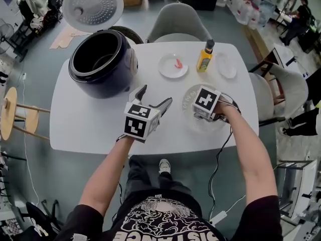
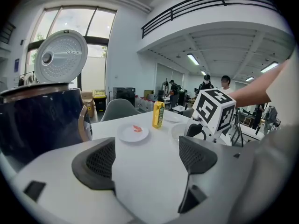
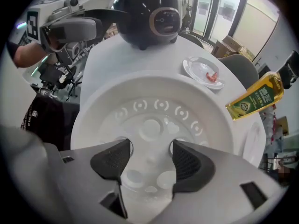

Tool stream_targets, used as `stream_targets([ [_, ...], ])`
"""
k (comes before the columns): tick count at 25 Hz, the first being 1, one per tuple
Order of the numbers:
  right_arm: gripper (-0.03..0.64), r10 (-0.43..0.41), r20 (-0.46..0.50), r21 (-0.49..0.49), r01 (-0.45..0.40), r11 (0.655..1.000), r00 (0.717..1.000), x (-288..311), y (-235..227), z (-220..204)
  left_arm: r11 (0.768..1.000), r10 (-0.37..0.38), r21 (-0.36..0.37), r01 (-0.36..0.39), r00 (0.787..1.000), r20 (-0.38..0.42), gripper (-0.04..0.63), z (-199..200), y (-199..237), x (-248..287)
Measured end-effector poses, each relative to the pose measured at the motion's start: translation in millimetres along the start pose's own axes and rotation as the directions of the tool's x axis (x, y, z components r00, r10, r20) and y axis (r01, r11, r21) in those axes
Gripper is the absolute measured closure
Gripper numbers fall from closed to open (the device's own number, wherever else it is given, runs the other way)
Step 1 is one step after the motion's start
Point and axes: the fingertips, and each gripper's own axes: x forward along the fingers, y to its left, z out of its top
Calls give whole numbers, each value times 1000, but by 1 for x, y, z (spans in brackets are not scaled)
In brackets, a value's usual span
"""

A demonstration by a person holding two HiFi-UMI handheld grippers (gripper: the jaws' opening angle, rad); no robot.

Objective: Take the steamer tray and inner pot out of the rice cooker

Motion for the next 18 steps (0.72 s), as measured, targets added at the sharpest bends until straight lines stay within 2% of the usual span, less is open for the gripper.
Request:
stream_targets([
  [4, 318, -42, 14, 6, 42, 999, 999, 4, -3, 8, 1000, -15, -2, 15, 1000, -16, 181, -4, -6, 3],
  [9, 316, -102, -15, 6, 102, 995, 995, 9, -8, 3, 1000, -22, -4, 22, 999, -26, 181, -6, -8, 1],
  [13, 316, -82, 20, 28, 82, 996, 996, 16, -5, 5, 1000, -23, -1, 23, 999, -23, 181, -6, -8, 2],
  [18, 314, -82, 17, 31, 81, 996, 997, 18, -6, 5, 1000, -13, 4, 13, 999, -37, 181, -8, -4, -2],
])
